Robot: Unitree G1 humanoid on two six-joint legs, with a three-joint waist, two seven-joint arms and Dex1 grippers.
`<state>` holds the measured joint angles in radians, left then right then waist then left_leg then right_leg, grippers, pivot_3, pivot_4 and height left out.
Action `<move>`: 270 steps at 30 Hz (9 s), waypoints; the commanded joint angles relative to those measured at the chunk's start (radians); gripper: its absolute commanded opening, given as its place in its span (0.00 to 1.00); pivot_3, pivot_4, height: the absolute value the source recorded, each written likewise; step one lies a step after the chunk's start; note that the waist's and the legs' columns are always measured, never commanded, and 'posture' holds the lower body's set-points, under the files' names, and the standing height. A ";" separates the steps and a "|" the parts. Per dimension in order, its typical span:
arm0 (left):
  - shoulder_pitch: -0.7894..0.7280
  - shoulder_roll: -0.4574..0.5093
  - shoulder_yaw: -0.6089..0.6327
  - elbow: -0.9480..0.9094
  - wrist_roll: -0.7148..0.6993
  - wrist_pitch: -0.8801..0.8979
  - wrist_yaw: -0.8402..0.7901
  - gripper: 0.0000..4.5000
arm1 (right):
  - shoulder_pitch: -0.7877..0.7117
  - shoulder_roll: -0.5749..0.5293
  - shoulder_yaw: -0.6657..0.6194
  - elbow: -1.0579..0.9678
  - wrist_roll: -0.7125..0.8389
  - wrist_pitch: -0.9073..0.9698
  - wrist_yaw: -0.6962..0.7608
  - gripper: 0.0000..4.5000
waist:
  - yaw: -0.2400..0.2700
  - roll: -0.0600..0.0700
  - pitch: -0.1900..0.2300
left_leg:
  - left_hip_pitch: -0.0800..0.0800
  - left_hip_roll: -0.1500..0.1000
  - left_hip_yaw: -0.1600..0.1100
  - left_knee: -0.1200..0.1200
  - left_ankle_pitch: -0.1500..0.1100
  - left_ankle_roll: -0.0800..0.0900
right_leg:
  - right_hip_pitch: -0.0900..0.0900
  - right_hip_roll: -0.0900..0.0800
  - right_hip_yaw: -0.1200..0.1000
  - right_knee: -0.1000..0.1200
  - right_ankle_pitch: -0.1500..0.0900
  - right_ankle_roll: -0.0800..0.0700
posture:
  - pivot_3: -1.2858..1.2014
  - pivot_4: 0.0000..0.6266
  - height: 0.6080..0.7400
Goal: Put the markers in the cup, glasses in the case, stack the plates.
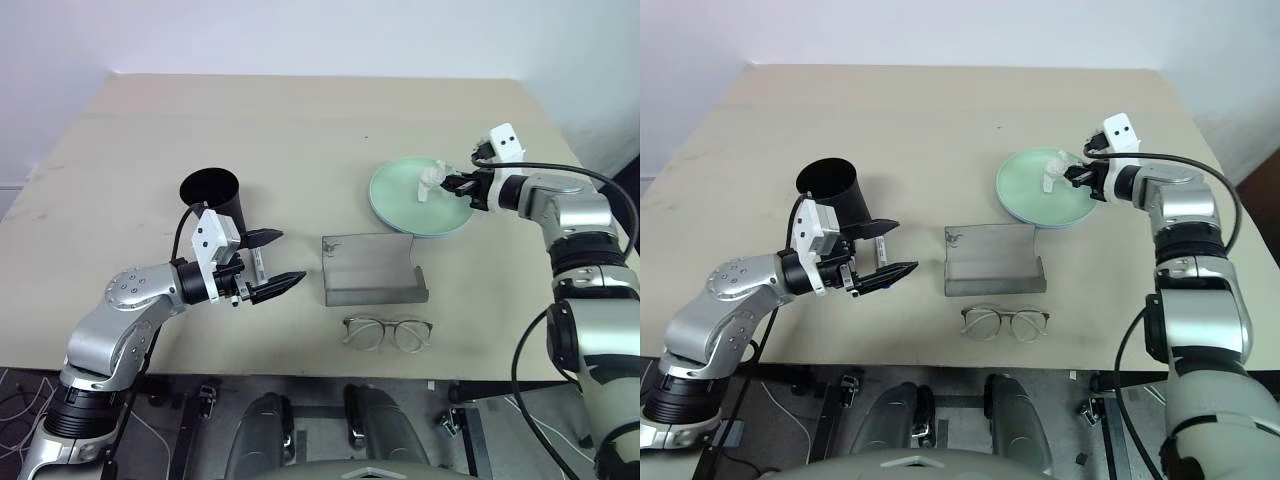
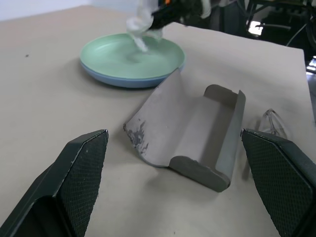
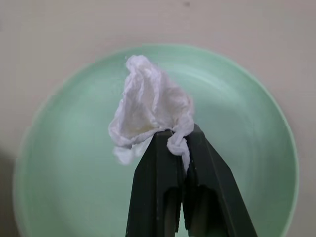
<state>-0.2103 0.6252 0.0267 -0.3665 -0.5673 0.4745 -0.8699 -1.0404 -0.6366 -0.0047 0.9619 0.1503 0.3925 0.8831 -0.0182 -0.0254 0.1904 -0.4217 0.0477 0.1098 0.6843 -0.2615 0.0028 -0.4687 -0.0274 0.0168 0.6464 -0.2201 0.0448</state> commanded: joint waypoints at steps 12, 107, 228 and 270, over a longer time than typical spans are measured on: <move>0.011 0.007 0.024 -0.064 -0.012 0.007 0.031 1.00 | -0.068 -0.046 -0.015 0.009 -0.048 -0.125 0.121 0.81 | 0.000 0.000 0.000 | -0.001 0.000 0.000 0.000 0.000 0.000 | -0.001 0.000 0.000 0.001 0.000 0.000 | 0.52 0.24 0.70; 0.116 0.025 0.018 -0.100 0.004 0.018 -0.003 1.00 | 0.105 -0.232 0.381 -0.812 0.290 0.468 0.718 0.00 | 0.001 -0.001 -0.001 | 0.001 0.002 -0.002 0.001 0.000 0.000 | 0.000 0.000 -0.002 0.000 0.000 -0.002 | 0.52 0.24 0.70; 0.173 0.105 0.113 -0.120 -0.029 0.012 -0.002 1.00 | 0.371 -0.111 0.381 -0.913 0.052 0.205 0.607 0.00 | 0.003 -0.001 -0.001 | -0.002 0.001 0.000 0.001 0.000 0.000 | -0.004 -0.001 -0.002 0.002 0.001 -0.002 | 0.52 0.24 0.70; 0.595 -0.007 0.610 -0.680 -0.510 0.429 0.942 1.00 | 0.138 0.065 0.067 -0.606 0.263 0.026 0.478 0.04 | -0.002 -0.003 -0.002 | 0.009 0.002 0.000 -0.002 -0.001 -0.001 | 0.006 -0.002 -0.001 -0.002 0.001 -0.003 | 0.52 0.24 0.70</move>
<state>0.3576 0.6215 0.5964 -1.0003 -1.0802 0.9460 0.0718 -0.8809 -0.5820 0.0990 0.3581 0.4068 0.4404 1.3813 -0.0206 -0.0288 0.1888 -0.4122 0.0501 0.1098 0.6824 -0.2622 0.0017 -0.4625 -0.0296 0.0160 0.6441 -0.2195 0.0418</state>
